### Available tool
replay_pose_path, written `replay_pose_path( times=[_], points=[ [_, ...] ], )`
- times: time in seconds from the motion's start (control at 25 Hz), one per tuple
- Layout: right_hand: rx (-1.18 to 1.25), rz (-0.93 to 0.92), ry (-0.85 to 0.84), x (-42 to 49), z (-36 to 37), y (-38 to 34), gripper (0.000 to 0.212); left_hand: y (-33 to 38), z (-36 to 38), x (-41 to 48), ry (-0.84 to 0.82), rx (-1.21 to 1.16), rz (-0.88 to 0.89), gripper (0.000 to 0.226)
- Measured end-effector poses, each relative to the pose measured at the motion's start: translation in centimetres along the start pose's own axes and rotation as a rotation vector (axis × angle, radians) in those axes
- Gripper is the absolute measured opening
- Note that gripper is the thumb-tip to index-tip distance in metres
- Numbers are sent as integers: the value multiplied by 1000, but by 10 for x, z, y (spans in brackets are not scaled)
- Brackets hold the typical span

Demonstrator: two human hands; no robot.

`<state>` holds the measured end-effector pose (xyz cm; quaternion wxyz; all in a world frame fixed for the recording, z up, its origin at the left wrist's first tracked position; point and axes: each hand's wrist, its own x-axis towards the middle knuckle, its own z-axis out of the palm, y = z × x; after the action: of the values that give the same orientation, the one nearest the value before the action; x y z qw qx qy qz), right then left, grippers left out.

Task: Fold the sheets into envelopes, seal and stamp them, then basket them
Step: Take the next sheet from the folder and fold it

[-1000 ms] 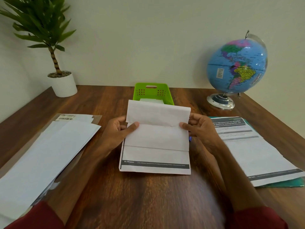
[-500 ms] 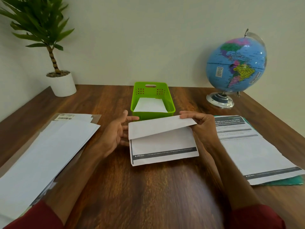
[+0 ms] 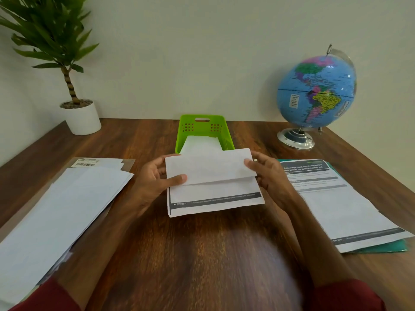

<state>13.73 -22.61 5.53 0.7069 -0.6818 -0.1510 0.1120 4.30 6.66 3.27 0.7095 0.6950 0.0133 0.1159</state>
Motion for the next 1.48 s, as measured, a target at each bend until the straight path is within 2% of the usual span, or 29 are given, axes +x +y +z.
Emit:
replay_pose_path(
  times=[0.08, 0.16, 0.4, 0.52, 0.6, 0.68, 0.8, 0.92, 1.0, 1.04, 1.12, 1.2, 1.28, 1.36, 1.48],
  points=[
    [-103, 5, -99, -1, 0, 2, 28, 3, 2, -1, 36, -30, 20, 58],
    [-168, -19, -120, -2, -3, 4, 35, 4, 3, -1, 63, -46, 7, 53],
    [-102, -100, 12, -6, 1, 1, 33, 6, 8, -4, -9, -29, -98, 51],
    [-60, -107, 61, -3, 1, 5, 27, 9, 8, -4, -76, -76, -205, 55],
    [-42, -103, 80, -2, 1, 6, 20, 11, 3, -3, -148, -166, -273, 68],
    [-107, -173, 38, -1, -1, 9, 25, 13, 1, -2, -181, -255, -304, 75],
    [-138, -184, -14, 2, -1, 9, 38, 8, 3, -3, -139, -163, -209, 47],
    [31, -59, -36, 3, -2, 8, 34, 5, 1, -3, -88, -49, -90, 56],
    [172, 20, -54, 0, -2, 5, 30, 7, -3, -3, -25, -29, -55, 53],
    [130, 2, -51, -2, -2, 5, 25, 7, -4, -2, -2, -13, -39, 47],
    [-110, -167, -64, -2, -3, 6, 16, 6, -4, -2, 21, 30, 12, 34],
    [-260, -331, -102, 0, -2, 9, 29, 3, -4, -2, 18, 75, 77, 26],
    [-335, -424, -114, 2, 0, 14, 28, 4, -5, -2, 18, 137, 125, 21],
    [-382, -460, -166, 2, 0, 17, 21, 6, -5, -3, -9, 164, 174, 30],
    [-466, -376, -389, 1, -2, 16, 25, 3, -6, -2, -92, 179, 174, 42]
  ],
)
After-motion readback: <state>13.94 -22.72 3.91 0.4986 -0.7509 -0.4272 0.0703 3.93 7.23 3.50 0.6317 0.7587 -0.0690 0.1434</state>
